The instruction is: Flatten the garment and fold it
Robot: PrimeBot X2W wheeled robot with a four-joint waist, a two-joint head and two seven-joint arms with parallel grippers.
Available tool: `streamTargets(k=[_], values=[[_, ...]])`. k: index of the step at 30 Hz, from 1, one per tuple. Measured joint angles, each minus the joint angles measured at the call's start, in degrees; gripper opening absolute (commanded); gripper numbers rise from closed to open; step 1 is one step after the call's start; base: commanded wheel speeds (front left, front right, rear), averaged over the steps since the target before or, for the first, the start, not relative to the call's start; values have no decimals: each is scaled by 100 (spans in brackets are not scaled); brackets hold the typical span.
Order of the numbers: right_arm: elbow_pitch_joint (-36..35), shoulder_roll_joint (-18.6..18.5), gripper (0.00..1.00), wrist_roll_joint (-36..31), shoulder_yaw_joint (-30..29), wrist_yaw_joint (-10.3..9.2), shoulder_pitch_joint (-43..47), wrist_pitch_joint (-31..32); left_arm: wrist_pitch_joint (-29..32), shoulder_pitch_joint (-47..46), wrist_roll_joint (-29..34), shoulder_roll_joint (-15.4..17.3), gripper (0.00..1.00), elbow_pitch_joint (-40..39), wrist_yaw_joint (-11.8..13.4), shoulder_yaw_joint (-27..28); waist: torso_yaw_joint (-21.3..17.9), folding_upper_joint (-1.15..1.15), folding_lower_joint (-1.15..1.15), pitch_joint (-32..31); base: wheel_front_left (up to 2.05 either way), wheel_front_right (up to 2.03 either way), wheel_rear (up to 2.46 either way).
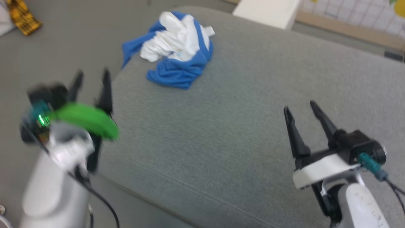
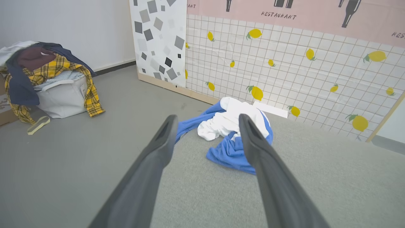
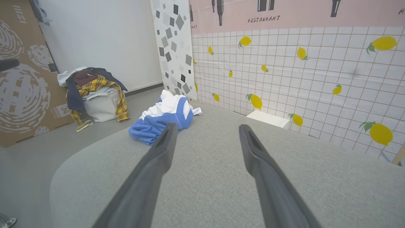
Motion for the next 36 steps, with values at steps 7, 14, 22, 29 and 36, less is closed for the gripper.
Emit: streamTargets(k=[7,14,22,29,36], values=[[-172,1,100,-55,25,0,-498,-8,1170,-1781,-404,513,100,455,-272,196,-437,0,1,702,0,0,0],[-149,2,100,92,201,0,-935,-222,2480,-2975,-704,1105,100,987,-335,345,-1074,0,1,1373,0,0,0],[115,0,100,414,363,0,-1161,-588,3716,-3477,-973,1629,100,1349,75,641,-2068,0,1,2155,0,0,0],[257,-2,100,590,455,-1,-1263,-715,4859,-3038,-975,1870,100,1490,772,692,-2660,0,0,2676,0,0,0],[403,-4,100,636,477,-1,-1362,-767,5568,-2523,-991,2118,100,992,1341,832,-3011,0,0,2965,0,0,0]])
